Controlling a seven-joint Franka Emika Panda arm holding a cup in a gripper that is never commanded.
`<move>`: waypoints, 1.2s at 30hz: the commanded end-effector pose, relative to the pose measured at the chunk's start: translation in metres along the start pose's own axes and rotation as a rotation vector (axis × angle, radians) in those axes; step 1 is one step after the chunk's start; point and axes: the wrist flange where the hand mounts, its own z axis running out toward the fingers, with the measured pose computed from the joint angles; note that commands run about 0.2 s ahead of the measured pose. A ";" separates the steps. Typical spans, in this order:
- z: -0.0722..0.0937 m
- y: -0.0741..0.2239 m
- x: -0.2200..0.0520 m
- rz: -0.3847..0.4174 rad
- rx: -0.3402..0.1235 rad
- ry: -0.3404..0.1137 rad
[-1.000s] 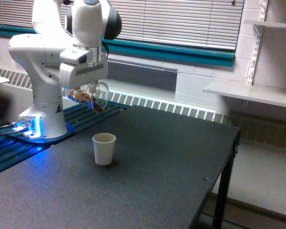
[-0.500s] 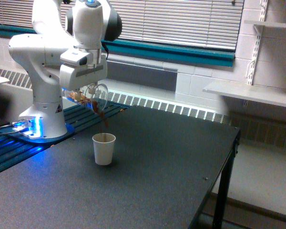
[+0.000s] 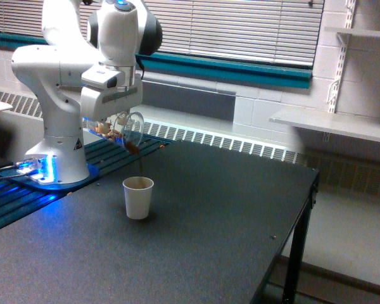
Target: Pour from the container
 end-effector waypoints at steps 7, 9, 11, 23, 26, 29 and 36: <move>0.015 0.004 -0.006 0.000 -0.013 -0.036; 0.016 0.004 -0.006 -0.001 -0.014 -0.038; 0.016 0.004 -0.006 -0.002 -0.016 -0.041; 0.020 0.004 -0.007 -0.004 -0.017 -0.056; 0.022 0.004 -0.007 -0.004 -0.019 -0.059; 0.023 0.004 -0.007 -0.004 -0.019 -0.063; 0.026 0.004 -0.007 -0.006 -0.021 -0.073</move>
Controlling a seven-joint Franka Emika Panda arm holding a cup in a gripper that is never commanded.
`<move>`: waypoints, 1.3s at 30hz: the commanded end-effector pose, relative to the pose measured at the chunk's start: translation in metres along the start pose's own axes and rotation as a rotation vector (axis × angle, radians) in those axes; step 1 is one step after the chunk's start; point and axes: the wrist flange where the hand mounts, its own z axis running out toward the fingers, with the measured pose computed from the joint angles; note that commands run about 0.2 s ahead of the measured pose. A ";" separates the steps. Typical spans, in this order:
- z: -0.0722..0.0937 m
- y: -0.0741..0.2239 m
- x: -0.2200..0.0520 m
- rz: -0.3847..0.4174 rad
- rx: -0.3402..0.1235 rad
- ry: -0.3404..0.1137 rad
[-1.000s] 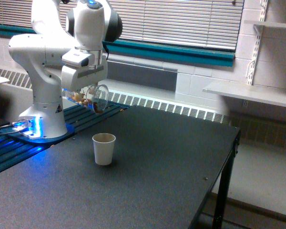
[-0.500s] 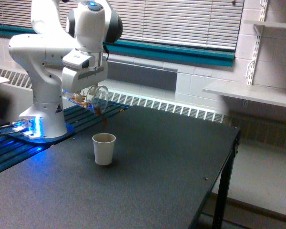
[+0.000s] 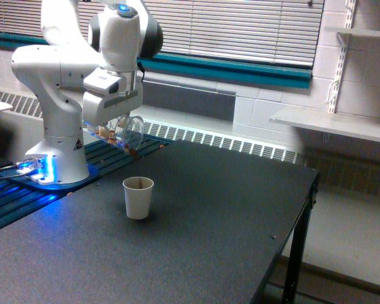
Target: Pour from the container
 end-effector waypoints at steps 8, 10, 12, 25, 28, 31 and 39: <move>0.016 0.008 -0.002 0.006 -0.030 -0.036; 0.016 0.008 -0.001 0.007 -0.030 -0.039; 0.016 0.008 0.000 0.006 -0.033 -0.040; 0.016 0.008 0.007 -0.006 -0.043 -0.056; 0.015 0.008 0.008 -0.007 -0.046 -0.058; 0.015 0.009 0.009 -0.009 -0.051 -0.063; 0.016 0.007 0.011 -0.020 -0.055 -0.077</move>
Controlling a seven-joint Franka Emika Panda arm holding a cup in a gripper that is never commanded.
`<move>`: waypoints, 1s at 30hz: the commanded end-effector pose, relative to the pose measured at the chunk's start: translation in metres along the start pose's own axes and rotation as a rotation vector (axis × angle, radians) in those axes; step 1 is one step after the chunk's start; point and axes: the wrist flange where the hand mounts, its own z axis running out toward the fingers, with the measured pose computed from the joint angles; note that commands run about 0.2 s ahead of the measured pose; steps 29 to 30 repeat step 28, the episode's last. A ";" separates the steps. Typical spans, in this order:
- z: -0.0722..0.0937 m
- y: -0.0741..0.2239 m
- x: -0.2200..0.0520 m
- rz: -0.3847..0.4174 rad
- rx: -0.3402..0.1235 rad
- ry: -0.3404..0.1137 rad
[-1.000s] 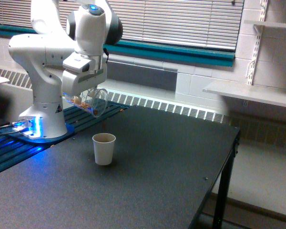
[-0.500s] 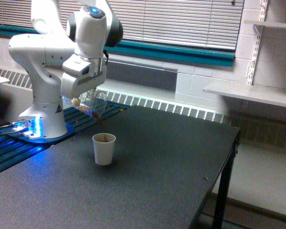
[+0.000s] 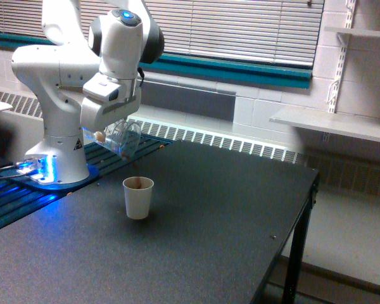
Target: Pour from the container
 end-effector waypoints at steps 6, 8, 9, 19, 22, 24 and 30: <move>0.008 0.001 -0.001 -0.016 -0.012 -0.036; 0.008 0.001 0.000 -0.018 -0.012 -0.036; 0.008 0.000 0.000 -0.017 -0.011 -0.036; 0.007 -0.001 0.002 -0.023 -0.006 -0.035; 0.007 -0.001 0.003 -0.022 0.003 -0.031; 0.007 -0.001 0.004 -0.023 0.007 -0.029; 0.006 -0.001 0.004 -0.019 0.004 -0.031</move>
